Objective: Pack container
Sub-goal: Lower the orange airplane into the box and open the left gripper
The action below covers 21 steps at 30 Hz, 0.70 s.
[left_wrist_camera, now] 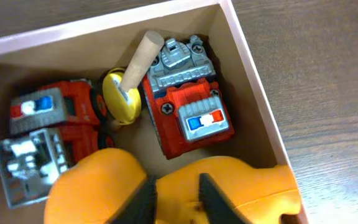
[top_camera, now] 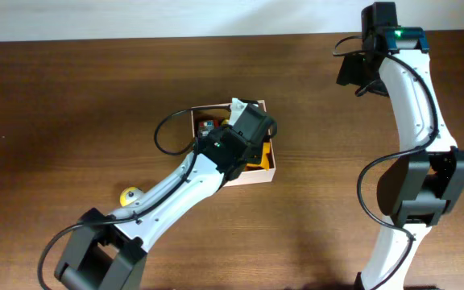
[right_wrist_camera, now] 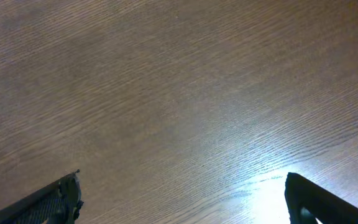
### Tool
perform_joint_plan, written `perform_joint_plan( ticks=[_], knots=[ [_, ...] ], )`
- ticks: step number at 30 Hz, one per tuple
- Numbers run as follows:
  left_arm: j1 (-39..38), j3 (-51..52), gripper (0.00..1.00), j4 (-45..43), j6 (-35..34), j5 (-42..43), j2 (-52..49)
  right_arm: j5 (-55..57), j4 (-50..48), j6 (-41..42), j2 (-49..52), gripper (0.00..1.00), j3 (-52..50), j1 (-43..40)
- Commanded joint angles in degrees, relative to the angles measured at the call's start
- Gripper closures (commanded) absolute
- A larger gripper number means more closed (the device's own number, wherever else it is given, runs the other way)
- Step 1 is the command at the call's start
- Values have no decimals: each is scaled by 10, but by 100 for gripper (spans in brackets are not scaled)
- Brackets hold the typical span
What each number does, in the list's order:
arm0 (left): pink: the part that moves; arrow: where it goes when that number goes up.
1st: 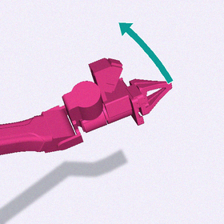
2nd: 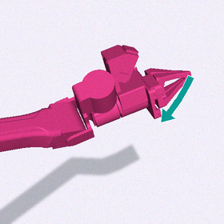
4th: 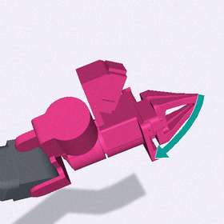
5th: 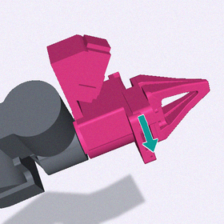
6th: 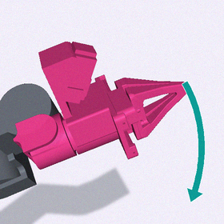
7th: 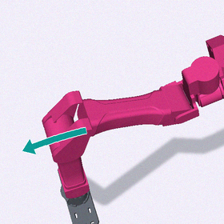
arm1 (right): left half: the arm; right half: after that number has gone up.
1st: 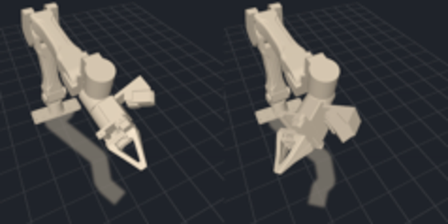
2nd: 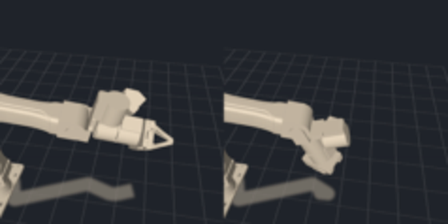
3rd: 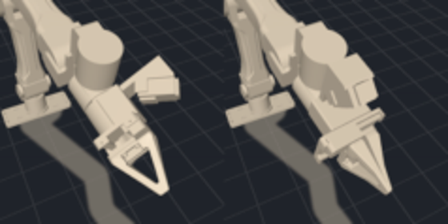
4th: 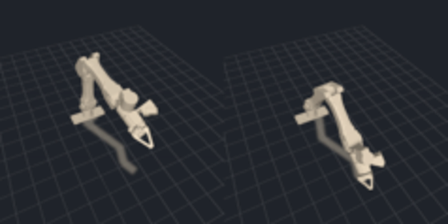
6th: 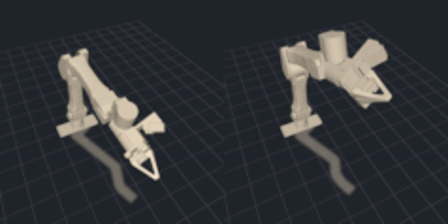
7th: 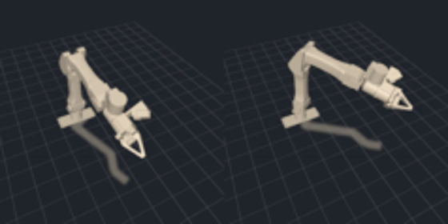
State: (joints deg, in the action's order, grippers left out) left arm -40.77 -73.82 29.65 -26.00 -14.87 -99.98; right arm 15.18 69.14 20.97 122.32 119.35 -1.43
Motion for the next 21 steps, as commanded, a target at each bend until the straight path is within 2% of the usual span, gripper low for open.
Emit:
perform_joint_plan(
  ticks=[1, 3, 5, 10, 16, 19, 21],
  knots=[
    [-2, -5, 54, 1, -8, -8, -4, 5, 0, 3, 2, 1, 0, -2],
    [-2, -5, 41, 1, -8, -8, -4, 5, 0, 3, 2, 1, 0, -2],
    [-2, -5, 36, -1, -8, -8, -4, 5, 0, 3, 2, 1, 0, -2],
    [-2, -5, 31, -11, -8, -8, -4, 5, 0, 3, 2, 1, 0, -2],
    [-2, -5, 29, -39, -6, -8, -4, 5, 0, 3, 2, 1, 0, -2],
    [-2, -5, 22, -30, 42, -8, -4, 5, 0, 3, 2, 1, 0, -2],
    [-2, -5, 24, -18, 63, -8, -4, 5, 0, 3, 2, 1, 0, -2]
  ],
)
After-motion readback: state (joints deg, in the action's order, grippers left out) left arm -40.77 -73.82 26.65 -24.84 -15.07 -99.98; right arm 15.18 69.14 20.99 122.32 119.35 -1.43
